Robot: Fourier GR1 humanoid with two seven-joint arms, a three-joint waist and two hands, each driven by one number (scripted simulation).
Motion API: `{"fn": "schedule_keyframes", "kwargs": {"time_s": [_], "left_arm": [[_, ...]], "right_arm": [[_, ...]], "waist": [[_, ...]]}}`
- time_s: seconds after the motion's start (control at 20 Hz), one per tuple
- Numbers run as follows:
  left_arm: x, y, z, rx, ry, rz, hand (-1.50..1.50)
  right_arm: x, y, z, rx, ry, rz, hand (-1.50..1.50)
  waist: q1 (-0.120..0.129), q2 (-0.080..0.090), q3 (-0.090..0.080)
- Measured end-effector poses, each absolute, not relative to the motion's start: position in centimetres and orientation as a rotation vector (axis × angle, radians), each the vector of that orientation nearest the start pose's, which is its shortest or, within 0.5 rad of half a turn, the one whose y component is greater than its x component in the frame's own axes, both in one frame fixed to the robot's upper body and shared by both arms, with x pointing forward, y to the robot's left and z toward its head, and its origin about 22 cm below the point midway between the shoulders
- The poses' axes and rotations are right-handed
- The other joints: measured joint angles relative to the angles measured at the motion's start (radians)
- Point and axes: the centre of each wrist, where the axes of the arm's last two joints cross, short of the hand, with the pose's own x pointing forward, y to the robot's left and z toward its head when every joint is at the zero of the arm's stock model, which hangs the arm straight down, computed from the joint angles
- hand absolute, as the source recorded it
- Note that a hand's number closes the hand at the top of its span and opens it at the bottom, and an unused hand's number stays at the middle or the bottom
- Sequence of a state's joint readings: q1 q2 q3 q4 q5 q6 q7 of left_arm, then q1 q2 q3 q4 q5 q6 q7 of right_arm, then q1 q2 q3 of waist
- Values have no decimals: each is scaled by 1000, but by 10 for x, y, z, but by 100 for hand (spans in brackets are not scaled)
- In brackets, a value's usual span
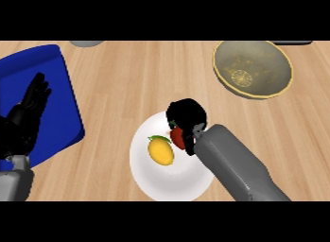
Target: Pick the bell pepper from the plate and place it in the bowl
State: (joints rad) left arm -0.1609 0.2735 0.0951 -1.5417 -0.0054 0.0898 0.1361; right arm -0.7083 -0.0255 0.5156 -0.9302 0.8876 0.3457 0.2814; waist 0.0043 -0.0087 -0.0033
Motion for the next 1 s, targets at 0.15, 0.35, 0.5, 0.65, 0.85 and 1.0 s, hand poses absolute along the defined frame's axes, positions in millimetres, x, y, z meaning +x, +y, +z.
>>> {"fn": "schedule_keyframes", "kwargs": {"time_s": [0.15,0.35,0.5,0.65,0.85,1.0], "left_arm": [[278,301,57,324,-1574,-70,0],[274,305,58,331,-1573,-67,0],[275,310,55,337,-1565,-64,0],[273,312,52,342,-1565,-61,0],[271,314,50,353,-1559,-59,0],[268,314,52,355,-1564,-60,0]], "right_arm": [[343,-74,25,-517,-1151,1663,150],[333,-83,41,-539,-1241,1645,150],[323,-92,56,-575,-1314,1619,150],[319,-101,86,-650,-1414,1563,150],[314,-115,141,-779,-1593,1398,150],[306,-128,174,-842,-1703,1229,150]], "waist": [[-1,1,1],[-6,4,2],[-9,5,3],[-13,4,3],[-24,0,3],[-23,-1,3]]}}
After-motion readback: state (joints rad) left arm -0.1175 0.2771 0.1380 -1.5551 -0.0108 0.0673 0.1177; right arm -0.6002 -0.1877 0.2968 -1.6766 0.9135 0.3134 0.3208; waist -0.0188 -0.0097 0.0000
